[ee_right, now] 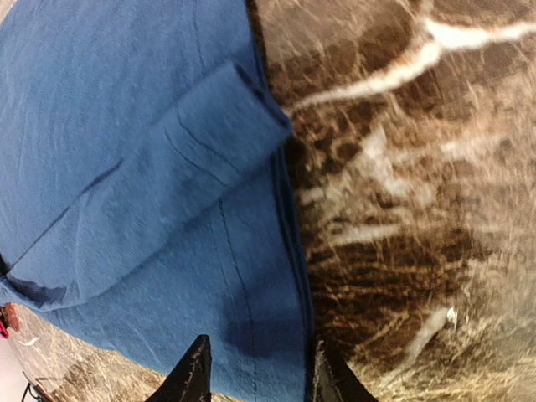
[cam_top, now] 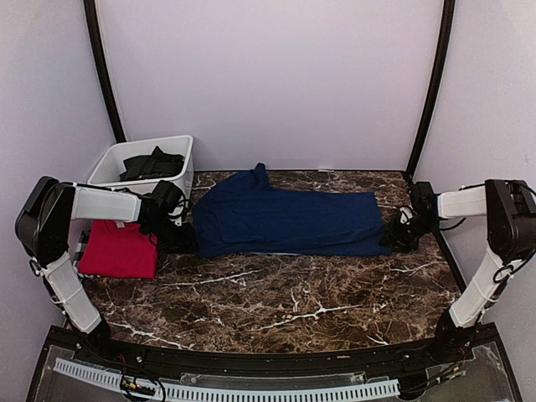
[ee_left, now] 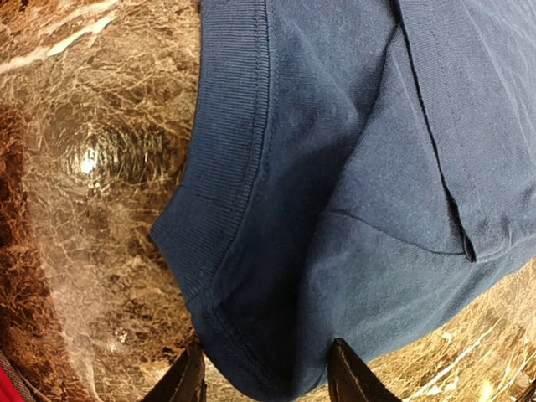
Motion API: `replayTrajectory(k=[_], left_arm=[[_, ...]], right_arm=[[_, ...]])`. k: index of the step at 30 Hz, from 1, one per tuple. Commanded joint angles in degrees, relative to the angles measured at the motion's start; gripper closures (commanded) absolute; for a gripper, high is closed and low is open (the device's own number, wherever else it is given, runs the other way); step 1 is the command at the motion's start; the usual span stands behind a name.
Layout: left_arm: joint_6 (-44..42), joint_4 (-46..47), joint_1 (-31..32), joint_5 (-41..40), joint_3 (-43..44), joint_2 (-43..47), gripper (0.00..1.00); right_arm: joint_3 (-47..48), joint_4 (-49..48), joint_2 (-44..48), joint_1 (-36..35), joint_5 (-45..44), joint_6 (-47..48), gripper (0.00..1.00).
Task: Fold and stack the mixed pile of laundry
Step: Move the 1/3-folded T-shirt to the center of the board.
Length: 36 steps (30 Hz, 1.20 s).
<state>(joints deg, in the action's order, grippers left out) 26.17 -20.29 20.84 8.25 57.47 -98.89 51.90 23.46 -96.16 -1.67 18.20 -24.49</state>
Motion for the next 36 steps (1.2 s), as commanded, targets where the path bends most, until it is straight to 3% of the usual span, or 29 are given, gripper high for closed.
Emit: replayTrajectory(k=[1, 10, 16, 36], left_arm=[[-0.07, -0.17, -0.27, 0.67, -0.66, 2.45, 0.51], [-0.11, 0.36, -0.27, 1.24, -0.34, 1.94, 0.6], [-0.25, 0.02, -0.27, 0.72, -0.23, 2.64, 0.63], [-2.05, -0.35, -0.27, -0.58, 0.14, 3.83, 0.51]], right_arm=[[-2.04, 2.42, 1.56, -0.12, -0.47, -0.01, 0.65], [-2.3, 2.08, 0.34, -0.13, -0.94, 0.03, 0.99], [-1.94, 2.19, -0.12, -0.09, -1.13, 0.42, 1.0], [-1.89, 2.73, 0.4, -0.13, -1.85, 0.69, 1.0]])
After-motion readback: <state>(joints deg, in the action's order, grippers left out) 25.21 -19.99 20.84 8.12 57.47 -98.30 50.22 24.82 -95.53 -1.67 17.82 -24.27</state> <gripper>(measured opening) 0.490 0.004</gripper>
